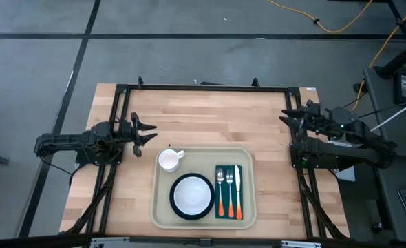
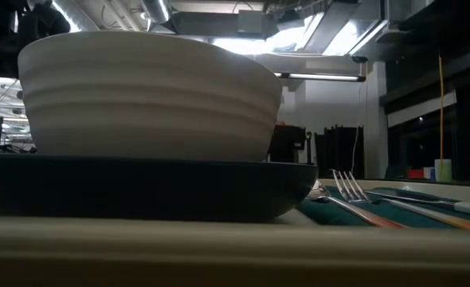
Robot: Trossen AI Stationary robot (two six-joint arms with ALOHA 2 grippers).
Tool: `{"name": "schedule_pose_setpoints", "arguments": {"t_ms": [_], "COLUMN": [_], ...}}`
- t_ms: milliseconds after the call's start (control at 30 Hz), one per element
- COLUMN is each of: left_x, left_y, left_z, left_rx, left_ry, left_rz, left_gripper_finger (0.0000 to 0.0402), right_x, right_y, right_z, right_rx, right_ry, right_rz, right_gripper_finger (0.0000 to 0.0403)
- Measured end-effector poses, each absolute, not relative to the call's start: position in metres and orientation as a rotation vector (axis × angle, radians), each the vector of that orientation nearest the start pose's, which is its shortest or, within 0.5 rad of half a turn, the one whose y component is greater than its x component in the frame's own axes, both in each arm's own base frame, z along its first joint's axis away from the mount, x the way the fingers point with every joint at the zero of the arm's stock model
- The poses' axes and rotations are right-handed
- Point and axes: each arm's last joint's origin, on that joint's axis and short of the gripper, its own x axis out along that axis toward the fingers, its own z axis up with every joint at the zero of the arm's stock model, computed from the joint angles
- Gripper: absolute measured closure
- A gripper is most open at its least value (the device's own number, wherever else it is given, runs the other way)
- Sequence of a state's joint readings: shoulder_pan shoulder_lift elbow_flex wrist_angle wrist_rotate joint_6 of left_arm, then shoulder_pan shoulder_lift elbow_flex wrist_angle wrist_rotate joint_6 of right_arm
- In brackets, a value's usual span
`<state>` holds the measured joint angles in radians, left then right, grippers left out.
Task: Set up tray
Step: Return to Home Position
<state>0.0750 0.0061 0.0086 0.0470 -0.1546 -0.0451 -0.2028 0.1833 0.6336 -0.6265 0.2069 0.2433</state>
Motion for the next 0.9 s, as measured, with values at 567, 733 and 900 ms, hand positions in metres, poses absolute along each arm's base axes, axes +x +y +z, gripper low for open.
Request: {"name": "schedule_pose_setpoints", "arguments": {"t_ms": [567, 733, 900], "left_x": [0.096, 0.096, 0.096], "left_y": [0.012, 0.012, 0.012], "left_z": [0.170, 0.170, 0.171], "left_rx": [0.020, 0.020, 0.020], "left_ry": [-0.045, -0.046, -0.048], "left_rz": [0.238, 0.238, 0.238], "left_gripper_finger": [0.0261, 0.0261, 0.0261], "right_x": [0.105, 0.109, 0.110], "right_y": [-0.011, -0.006, 0.003], "right_z": [0.201, 0.173, 0.171], "right_rx": [0.260, 0.279, 0.217], "right_ry": [-0.198, -0.070, -0.044], "right_rz": [0.021, -0.086, -0.087], "right_gripper_finger": [0.0232, 0.0232, 0.0232]}}
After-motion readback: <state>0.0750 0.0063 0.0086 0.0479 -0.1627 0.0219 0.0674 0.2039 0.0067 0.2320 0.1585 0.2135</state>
